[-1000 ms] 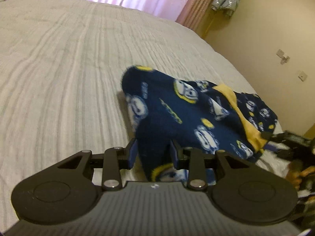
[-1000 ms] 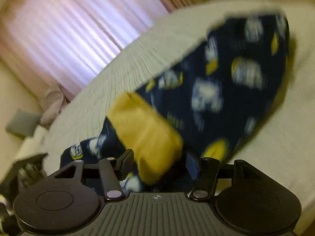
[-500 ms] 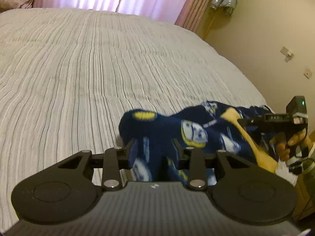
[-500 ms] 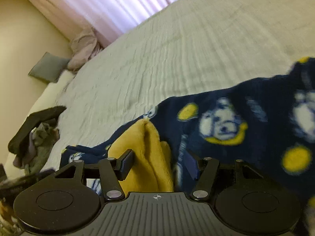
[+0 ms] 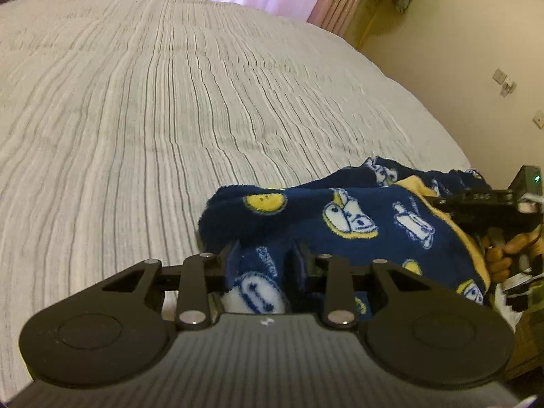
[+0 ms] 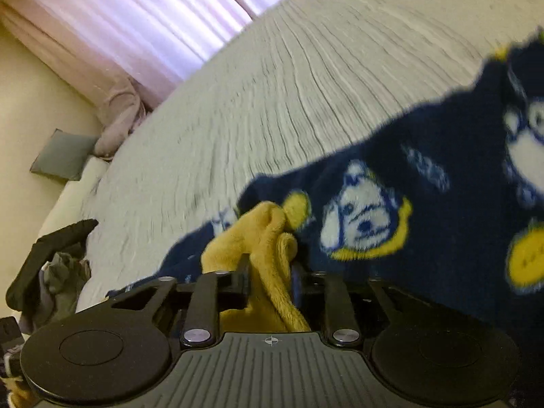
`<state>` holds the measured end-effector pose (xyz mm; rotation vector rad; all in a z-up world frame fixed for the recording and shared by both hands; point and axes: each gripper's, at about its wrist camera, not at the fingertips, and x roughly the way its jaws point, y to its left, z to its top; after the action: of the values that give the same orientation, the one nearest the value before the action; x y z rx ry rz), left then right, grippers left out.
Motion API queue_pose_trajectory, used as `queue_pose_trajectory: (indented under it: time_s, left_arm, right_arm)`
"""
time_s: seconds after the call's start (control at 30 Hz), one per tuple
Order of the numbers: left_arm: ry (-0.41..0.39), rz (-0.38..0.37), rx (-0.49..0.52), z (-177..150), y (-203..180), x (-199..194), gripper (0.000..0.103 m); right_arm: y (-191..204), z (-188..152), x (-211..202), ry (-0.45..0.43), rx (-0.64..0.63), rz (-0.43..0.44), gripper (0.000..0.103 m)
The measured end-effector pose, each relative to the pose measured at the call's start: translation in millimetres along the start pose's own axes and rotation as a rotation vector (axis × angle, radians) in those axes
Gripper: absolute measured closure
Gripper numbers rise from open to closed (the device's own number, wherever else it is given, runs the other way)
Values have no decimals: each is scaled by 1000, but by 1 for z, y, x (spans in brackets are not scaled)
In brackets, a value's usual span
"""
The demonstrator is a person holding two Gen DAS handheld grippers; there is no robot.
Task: Fold clothes
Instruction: 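Open the right gripper and withdraw both grippers from the folded pants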
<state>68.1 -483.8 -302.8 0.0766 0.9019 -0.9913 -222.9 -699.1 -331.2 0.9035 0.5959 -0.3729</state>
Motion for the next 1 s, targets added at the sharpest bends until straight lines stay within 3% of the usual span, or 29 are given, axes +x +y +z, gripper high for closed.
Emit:
queue_pose_trajectory:
  time_s: [0.07, 0.1, 0.17, 0.23, 0.3, 0.37, 0.43, 0.5, 0.6, 0.67, 0.73, 0.8, 0.9, 1.0]
  left_arm:
    - [-21, 19, 5, 4, 2, -6, 75]
    - [-34, 29, 6, 6, 4, -9, 75]
    - [-59, 42, 6, 12, 5, -15, 75]
    - [-72, 30, 10, 18, 3, -13, 75]
    - [-59, 23, 50, 21, -3, -2, 73]
    - [-5, 63, 80, 18, -4, 19, 71]
    - [26, 94, 64, 14, 1, 29, 67]
    - [15, 106, 51, 12, 3, 18, 67]
    - [-35, 116, 56, 9, -4, -17, 73]
    - [-57, 100, 107, -1, -22, -38, 73]
    - [-69, 72, 166, -13, -42, -55, 72]
    - [-37, 39, 211, -34, -56, -55, 72]
    - [56, 105, 245, -69, -62, -37, 71]
    - [47, 131, 202, -82, -59, -47, 71]
  right_arm:
    - [11, 2, -12, 11, -34, -37, 57]
    - [16, 2, -21, 1, -54, -77, 54]
    - [35, -1, -41, -79, -137, -174, 54]
    - [50, -7, -61, -155, -204, -185, 54]
    - [59, -20, -57, -135, -217, -143, 54]
    - [52, -36, -42, -51, -200, -200, 54]
    - [34, -49, -35, -24, -128, -252, 54]
    - [23, -57, -51, -45, -52, -247, 54]
    - [41, -69, -80, -131, -125, -337, 54]
    - [58, -82, -96, -202, -205, -374, 54]
    - [75, -97, -103, -232, -263, -329, 54]
    - [89, -114, -87, -213, -333, -309, 54]
    - [82, -135, -48, -93, -355, -450, 54]
    - [86, -141, -63, -105, -335, -457, 54]
